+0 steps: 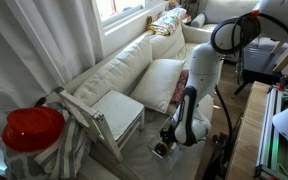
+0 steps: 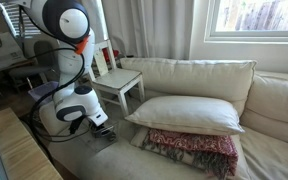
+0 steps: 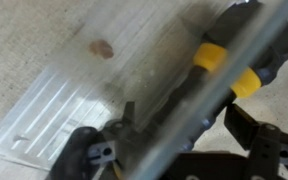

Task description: Put the black torch on the pillow

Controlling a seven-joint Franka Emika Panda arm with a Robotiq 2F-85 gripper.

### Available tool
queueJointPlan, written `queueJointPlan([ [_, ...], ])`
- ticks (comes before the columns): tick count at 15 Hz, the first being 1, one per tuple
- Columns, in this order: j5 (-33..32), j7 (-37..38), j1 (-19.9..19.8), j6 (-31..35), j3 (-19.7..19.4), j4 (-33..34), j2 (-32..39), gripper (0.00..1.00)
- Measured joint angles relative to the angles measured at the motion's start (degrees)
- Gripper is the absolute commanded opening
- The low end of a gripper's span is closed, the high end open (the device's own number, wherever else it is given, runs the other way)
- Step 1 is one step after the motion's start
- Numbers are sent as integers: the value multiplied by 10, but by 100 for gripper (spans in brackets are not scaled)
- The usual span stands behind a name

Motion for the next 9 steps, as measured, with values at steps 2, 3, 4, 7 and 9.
queueJointPlan([
  [2, 0, 6, -5, 3, 8, 14, 9, 45],
  [3, 1, 11, -7, 4, 9, 18, 11, 44],
  [4, 1, 16, -7, 6, 10, 22, 14, 90],
  [7, -6, 58, -8, 14, 8, 22, 13, 96],
  [9, -20, 92, -14, 14, 8, 20, 15, 57],
])
